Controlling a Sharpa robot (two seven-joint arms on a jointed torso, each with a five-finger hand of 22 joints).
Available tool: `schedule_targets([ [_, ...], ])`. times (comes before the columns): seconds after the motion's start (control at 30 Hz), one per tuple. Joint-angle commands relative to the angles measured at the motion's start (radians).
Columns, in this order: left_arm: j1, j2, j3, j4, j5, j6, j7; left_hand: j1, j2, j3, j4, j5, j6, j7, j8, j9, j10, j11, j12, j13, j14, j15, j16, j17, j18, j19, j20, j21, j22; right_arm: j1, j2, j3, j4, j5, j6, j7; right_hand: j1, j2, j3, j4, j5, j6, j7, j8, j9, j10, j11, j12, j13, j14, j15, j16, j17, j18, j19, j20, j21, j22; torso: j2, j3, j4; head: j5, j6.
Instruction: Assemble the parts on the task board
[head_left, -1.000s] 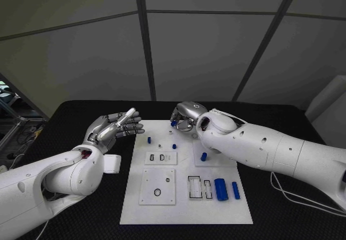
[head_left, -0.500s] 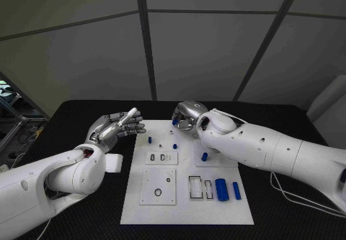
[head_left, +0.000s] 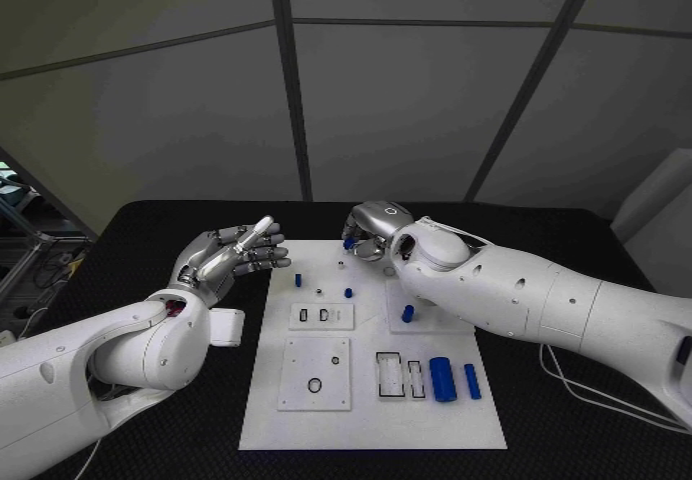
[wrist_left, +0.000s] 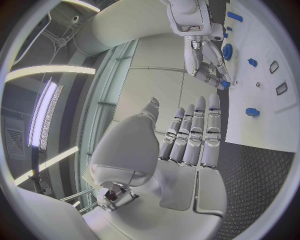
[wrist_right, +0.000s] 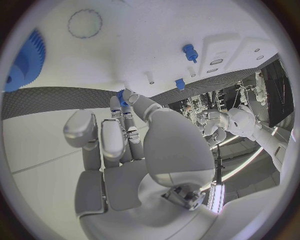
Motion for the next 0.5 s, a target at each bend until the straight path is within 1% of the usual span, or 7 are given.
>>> schedule_targets([
  [0.03,0.002,0.002,0.001,-0.001,-0.002,0.014,0.001,0.005,0.003,-0.004,0.0,0.001,-0.001,0.005,-0.004,-0.001,0.006,0.005,-0.005,-0.001,-0.002,0.003,-0.003,0.002,0.009,-0.002,0.001,-0.004,-0.001,0.002,0.004,0.0,-0.001,-0.029,0.008,0.003,0.001,-0.007,0.005,0.009,0.005,-0.002,0.005,0.005,0.001,0.0,-0.001,-0.005,0.0,0.028,0.0,0.004,0.001,-0.017,0.003,0.002,0.004,0.001,0.001,-0.0022,0.0029,0.0,-0.001],
  [0.17,0.002,0.003,0.001,-0.002,-0.002,0.014,-0.001,0.005,0.003,-0.004,0.0,0.001,-0.001,0.005,-0.004,-0.001,0.006,0.005,-0.005,-0.001,-0.002,0.003,-0.003,0.002,0.009,-0.002,0.001,-0.004,-0.001,0.002,0.007,0.0,-0.005,-0.026,0.017,0.005,-0.001,-0.009,0.005,0.011,0.005,-0.004,0.005,0.003,0.0,-0.003,0.0,-0.007,0.0,0.028,0.0,0.004,0.001,-0.016,0.002,0.002,0.004,0.001,0.001,-0.0035,0.0045,0.001,-0.004],
  [0.27,0.002,0.003,0.001,-0.003,-0.002,0.015,-0.002,0.005,0.003,-0.004,0.0,0.001,-0.001,0.005,-0.004,-0.001,0.006,0.005,-0.005,-0.001,-0.002,0.003,-0.003,0.002,0.009,-0.002,0.001,-0.004,-0.001,0.002,0.01,0.0,-0.007,-0.023,0.03,0.007,-0.002,-0.011,0.005,0.012,0.004,-0.007,0.006,0.001,0.0,-0.006,0.001,-0.01,0.0,0.028,0.001,0.005,0.001,-0.016,0.001,0.003,0.005,0.001,0.002,-0.0012,0.0026,0.005,-0.006],
  [0.3,0.002,0.003,0.001,-0.003,-0.002,0.015,-0.002,0.005,0.003,-0.004,0.0,0.001,-0.001,0.005,-0.004,-0.001,0.006,0.005,-0.005,-0.001,-0.002,0.003,-0.003,0.002,0.009,-0.002,0.001,-0.004,-0.001,0.002,0.011,0.0,-0.007,-0.023,0.033,0.008,-0.002,-0.011,0.005,0.012,0.004,-0.007,0.006,0.001,0.0,-0.006,0.001,-0.01,0.0,0.028,0.001,0.005,0.001,-0.016,0.001,0.003,0.005,0.001,0.002,-0.0012,0.0028,0.005,-0.006],
  [0.37,0.002,0.003,0.001,-0.003,-0.002,0.015,-0.002,0.005,0.003,-0.005,-0.001,0.001,-0.001,0.005,-0.004,-0.001,0.006,0.005,-0.005,-0.001,-0.002,0.003,-0.004,0.002,0.009,-0.003,0.001,-0.004,-0.001,0.002,0.012,0.0,-0.006,-0.021,0.044,0.01,-0.002,-0.011,0.005,0.012,0.004,-0.007,0.006,0.001,0.0,-0.006,0.001,-0.01,0.0,0.028,0.001,0.005,0.001,-0.016,0.001,0.003,0.005,0.001,0.002,-0.0004,0.0007,0.007,-0.007],
  [0.5,0.002,0.004,0.001,-0.004,-0.002,0.015,-0.003,0.005,0.003,-0.005,-0.001,0.001,-0.001,0.005,-0.004,-0.001,0.006,0.005,-0.005,-0.001,-0.002,0.003,-0.004,0.002,0.009,-0.003,0.001,-0.004,-0.001,0.002,0.013,0.0,-0.004,-0.019,0.06,0.01,-0.002,-0.012,0.005,0.013,0.004,-0.008,0.006,0.0,0.0,-0.007,0.001,-0.011,0.0,0.028,0.001,0.005,0.001,-0.016,0.001,0.003,0.005,0.001,0.003,0.0001,-0.0013,0.006,-0.008],
])
